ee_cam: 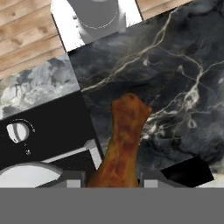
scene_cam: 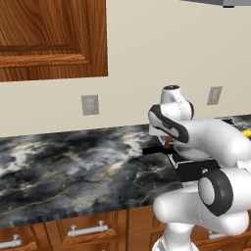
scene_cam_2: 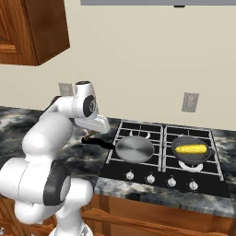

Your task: Place both pans onto different burners. Then place the corn and the chicken drumstick on different pans.

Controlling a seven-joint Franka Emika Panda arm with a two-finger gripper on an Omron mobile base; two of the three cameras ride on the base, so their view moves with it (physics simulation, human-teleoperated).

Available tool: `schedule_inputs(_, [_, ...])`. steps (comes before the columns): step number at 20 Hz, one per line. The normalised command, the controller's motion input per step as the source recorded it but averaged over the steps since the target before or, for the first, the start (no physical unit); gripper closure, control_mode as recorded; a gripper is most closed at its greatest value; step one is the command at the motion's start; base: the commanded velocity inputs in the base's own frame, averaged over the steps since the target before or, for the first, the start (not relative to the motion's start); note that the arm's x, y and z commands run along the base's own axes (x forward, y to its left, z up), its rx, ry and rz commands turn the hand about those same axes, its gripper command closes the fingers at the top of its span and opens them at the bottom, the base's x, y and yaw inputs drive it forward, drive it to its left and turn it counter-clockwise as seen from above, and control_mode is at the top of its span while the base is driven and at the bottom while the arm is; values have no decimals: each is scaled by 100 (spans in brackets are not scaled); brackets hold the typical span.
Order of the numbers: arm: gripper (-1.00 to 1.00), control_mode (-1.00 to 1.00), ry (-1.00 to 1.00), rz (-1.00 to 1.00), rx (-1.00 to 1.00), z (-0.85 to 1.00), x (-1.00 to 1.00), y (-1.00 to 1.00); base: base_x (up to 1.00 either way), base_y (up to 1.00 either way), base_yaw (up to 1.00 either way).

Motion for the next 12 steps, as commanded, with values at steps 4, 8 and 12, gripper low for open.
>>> schedule_inputs(4, [100, -100, 0, 0, 0, -1, 45, -75, 0, 0, 0])
schedule_inputs(8, [100, -100, 0, 0, 0, -7, 36, -78, 0, 0, 0])
schedule_inputs(12, [100, -100, 0, 0, 2, -14, 32, -65, 0, 0, 0])
